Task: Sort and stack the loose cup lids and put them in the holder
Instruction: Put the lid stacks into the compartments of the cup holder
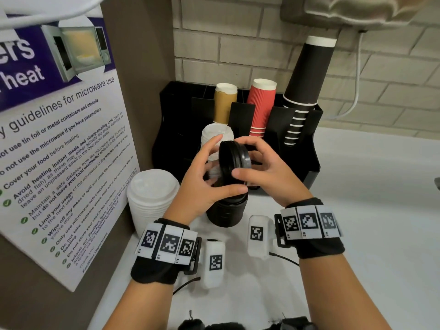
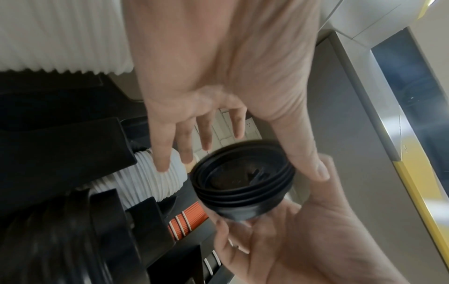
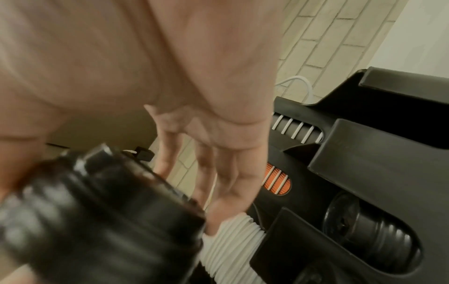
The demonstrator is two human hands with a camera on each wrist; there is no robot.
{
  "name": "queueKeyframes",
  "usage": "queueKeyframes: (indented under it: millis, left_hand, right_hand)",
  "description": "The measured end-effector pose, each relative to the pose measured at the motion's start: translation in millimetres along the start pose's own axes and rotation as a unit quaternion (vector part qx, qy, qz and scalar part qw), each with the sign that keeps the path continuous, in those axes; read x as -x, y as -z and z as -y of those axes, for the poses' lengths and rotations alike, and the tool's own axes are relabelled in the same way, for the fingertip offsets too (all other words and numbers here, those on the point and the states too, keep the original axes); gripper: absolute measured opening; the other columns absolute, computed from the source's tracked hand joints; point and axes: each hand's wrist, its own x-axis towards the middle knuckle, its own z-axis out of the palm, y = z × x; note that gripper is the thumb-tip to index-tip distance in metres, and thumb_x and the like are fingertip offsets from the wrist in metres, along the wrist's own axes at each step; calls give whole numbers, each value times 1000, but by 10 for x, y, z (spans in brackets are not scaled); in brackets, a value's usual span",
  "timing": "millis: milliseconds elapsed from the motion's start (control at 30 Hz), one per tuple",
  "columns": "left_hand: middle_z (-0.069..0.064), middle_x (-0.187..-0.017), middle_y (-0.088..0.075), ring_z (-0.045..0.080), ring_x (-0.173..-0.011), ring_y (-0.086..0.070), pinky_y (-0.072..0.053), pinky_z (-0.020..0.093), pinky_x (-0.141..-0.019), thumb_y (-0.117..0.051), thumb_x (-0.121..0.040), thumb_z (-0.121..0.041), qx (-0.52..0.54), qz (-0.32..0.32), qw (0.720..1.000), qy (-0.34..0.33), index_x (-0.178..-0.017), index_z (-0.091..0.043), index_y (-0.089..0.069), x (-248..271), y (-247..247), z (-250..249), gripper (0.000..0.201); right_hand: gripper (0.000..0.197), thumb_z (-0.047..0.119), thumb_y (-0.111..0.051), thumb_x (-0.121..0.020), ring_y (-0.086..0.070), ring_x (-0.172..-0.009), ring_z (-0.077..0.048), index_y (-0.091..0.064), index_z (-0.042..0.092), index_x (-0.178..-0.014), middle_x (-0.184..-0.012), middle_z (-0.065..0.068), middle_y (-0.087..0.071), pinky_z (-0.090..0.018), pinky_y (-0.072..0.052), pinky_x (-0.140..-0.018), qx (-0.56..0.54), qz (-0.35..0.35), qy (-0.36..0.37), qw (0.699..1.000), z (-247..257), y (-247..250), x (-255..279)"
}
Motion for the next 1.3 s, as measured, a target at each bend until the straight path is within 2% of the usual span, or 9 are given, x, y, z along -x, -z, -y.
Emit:
queueKeyframes:
  millis: [67, 200, 300, 467, 567, 767, 1033, 1167, 1300]
  left_hand:
    - [-10, -145, -41, 9, -129, -48, -48, 24, -97, -80, -64, -36, -12, -40, 999, 7, -132, -50, -40, -4, 4, -17, 80]
    - [-3, -130, -52, 12, -113, -58, -50, 14, -86, -72, -84, -24, -57, -106, 993, -8, -129, -29, -52, -37, 51, -40, 50]
    - [1, -127, -54, 13, -109, -59, -49, 12, -83, -69, -87, -16, -68, -118, 991, -18, -124, -22, -57, -45, 70, -61, 39]
    - [1, -124, -55, 5, -99, -61, -49, 11, -79, -68, -88, -14, -66, -119, 991, -18, -120, -19, -59, -49, 82, -63, 34]
    - [0, -121, -56, -2, -91, -61, -49, 12, -76, -68, -88, -13, -60, -121, 991, -14, -117, -20, -60, -36, 83, -51, 31]
    - [-1, -121, -57, 4, -94, -62, -52, 16, -78, -68, -88, -13, -69, -129, 989, -3, -117, -19, -61, -36, 92, -29, 31]
    - [-1, -120, -57, 7, -93, -62, -51, 14, -77, -68, -88, -11, -75, -132, 988, -6, -116, -19, -61, -32, 83, -35, 30]
    - [1, -121, -57, 8, -93, -62, -51, 14, -76, -68, -88, -11, -77, -130, 988, -10, -117, -17, -60, -40, 72, -52, 30]
    - [1, -120, -57, 7, -92, -62, -50, 13, -76, -68, -88, -11, -74, -133, 988, -12, -117, -16, -61, -44, 70, -58, 30]
  right_hand:
    - [51, 15, -79, -74, -68, -96, -18, -51, 29, -115, -108, -2, -65, -26, -56, -73, -1, -93, 0, 996, -71, 93, -87]
    - [57, 18, -81, -74, -65, -93, -7, -42, 19, -116, -113, -1, -59, -22, -55, -77, 81, -232, 2, 969, -241, 358, -362]
    - [65, 19, -81, -71, -58, -104, -21, -41, 13, -121, -119, -9, -54, -33, -51, -86, 257, -178, -25, 950, -358, 520, -558]
    - [74, 25, -81, -65, -51, -112, -27, -40, 22, -127, -127, -5, -46, -44, -31, -101, 570, 16, -104, 815, -404, 586, -775]
    - [76, 25, -80, -66, -51, -112, -24, -39, 23, -129, -130, -2, -45, -46, -26, -103, 626, 83, -113, 767, -431, 562, -859]
    - [78, 29, -80, -65, -52, -108, -21, -38, 24, -130, -126, 0, -47, -46, -26, -100, 677, 149, -117, 711, -544, 487, -879]
    - [70, 34, -78, -68, -43, -119, -23, -44, 22, -128, -124, -4, -46, -46, -24, -106, 730, 116, -81, 668, -618, 453, -698]
    - [62, 31, -72, -75, -42, -123, -24, -45, 20, -130, -124, -3, -48, -47, -18, -111, 716, 97, -70, 688, -604, 434, -580]
    - [29, 14, -64, -80, -52, -104, -26, -56, 10, -108, -107, -6, -53, -42, -40, -97, 519, -60, 10, 852, -423, 366, -451]
